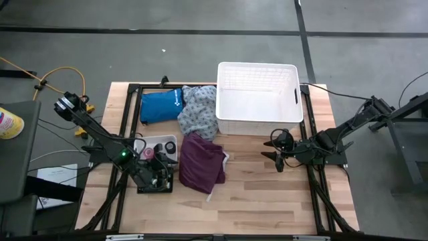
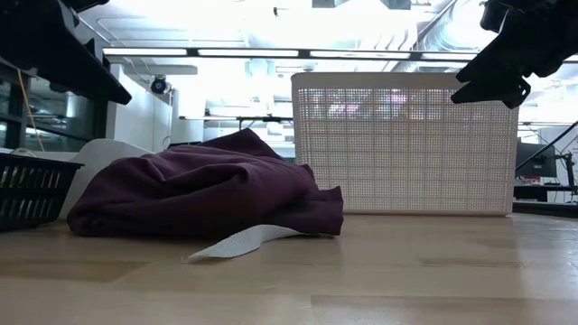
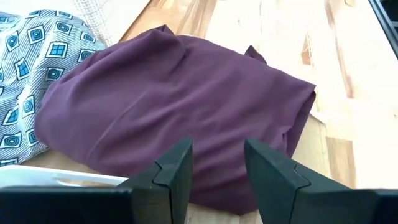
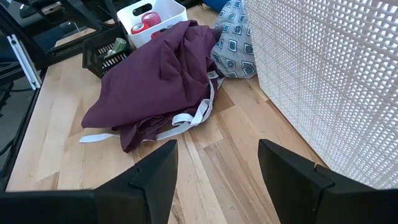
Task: Pick & place medical supplies in basket/bin
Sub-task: Put the red patient gown into the white bin
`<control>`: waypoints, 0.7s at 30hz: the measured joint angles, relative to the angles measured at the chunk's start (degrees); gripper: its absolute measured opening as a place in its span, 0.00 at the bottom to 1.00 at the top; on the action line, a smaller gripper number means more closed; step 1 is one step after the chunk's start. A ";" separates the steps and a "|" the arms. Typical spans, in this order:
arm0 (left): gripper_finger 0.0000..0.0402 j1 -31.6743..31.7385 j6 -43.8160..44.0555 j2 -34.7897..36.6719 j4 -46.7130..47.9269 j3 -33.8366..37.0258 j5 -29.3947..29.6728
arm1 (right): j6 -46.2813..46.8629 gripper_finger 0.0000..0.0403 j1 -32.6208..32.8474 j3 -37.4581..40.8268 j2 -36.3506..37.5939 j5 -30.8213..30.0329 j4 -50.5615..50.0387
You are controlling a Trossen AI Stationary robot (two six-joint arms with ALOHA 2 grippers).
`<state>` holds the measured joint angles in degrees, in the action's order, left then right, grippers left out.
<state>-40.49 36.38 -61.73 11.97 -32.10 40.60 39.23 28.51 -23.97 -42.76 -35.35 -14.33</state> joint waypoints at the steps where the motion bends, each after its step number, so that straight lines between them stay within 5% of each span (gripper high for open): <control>1: 0.34 0.00 0.00 0.00 -0.28 0.00 -0.02 | 0.02 0.52 0.00 0.00 0.00 -0.02 0.00; 21: 0.34 0.00 0.00 0.02 -0.87 0.01 1.51 | 0.00 0.52 -0.01 0.00 0.00 -0.01 0.00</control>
<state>-40.49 36.38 -61.71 11.09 -32.10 42.11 39.23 28.50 -23.97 -42.76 -35.36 -14.33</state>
